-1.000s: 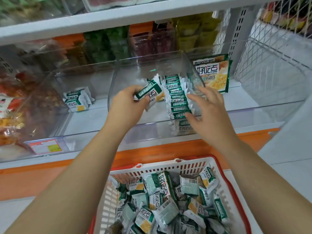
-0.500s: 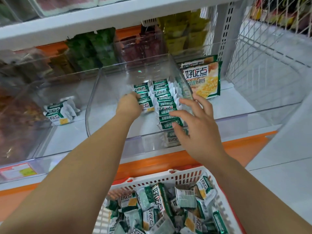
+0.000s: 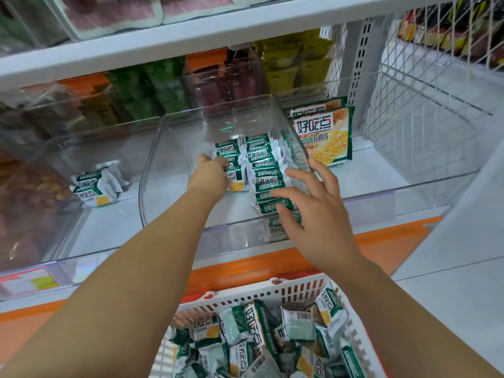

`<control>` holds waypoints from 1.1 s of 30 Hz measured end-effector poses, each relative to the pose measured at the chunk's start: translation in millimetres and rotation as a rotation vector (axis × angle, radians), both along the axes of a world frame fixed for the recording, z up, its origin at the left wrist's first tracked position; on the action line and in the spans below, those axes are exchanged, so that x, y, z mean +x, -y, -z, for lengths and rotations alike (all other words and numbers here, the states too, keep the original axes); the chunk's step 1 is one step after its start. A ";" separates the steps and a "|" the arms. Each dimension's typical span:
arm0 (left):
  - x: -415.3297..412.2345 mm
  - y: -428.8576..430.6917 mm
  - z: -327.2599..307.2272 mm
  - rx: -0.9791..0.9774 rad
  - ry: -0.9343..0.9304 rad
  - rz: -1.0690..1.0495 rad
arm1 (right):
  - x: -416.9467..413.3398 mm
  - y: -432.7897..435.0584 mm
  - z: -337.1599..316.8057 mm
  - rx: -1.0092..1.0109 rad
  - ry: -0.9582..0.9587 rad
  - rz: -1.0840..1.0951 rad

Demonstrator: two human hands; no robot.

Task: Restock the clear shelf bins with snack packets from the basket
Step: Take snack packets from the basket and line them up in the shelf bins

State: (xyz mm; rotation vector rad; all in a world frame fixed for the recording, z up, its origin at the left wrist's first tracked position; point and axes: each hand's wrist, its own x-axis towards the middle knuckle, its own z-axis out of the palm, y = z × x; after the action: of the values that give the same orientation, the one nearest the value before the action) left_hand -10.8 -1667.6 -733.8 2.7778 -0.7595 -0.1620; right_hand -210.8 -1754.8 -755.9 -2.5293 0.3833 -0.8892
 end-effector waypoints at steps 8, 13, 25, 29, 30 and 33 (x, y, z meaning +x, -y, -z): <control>-50.2 -32.3 -24.1 -0.450 0.101 0.112 | -13.7 -28.1 17.8 -0.085 0.285 -0.035; -123.6 -82.9 -7.3 -0.814 0.246 0.301 | -31.1 -50.9 48.6 -0.117 0.226 -0.205; -175.4 -162.3 146.0 0.090 -0.506 0.284 | -62.7 -78.8 124.1 0.123 -1.140 -0.420; -180.5 -166.5 162.9 0.107 -0.678 0.346 | -66.8 -96.0 134.5 -0.087 -1.167 -0.529; -180.5 -165.6 165.0 0.091 -0.704 0.346 | -66.6 -100.2 136.7 -0.149 -1.127 -0.536; -178.8 -162.5 167.9 0.086 -0.732 0.334 | -62.6 -106.8 144.6 -0.224 -1.047 -0.554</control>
State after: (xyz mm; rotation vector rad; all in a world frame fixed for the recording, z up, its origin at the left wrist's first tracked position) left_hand -189.6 -1505.1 -901.7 2.3429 -0.9915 -1.2075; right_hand -273.4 -1648.0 -900.5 -2.8671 -0.1525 0.6708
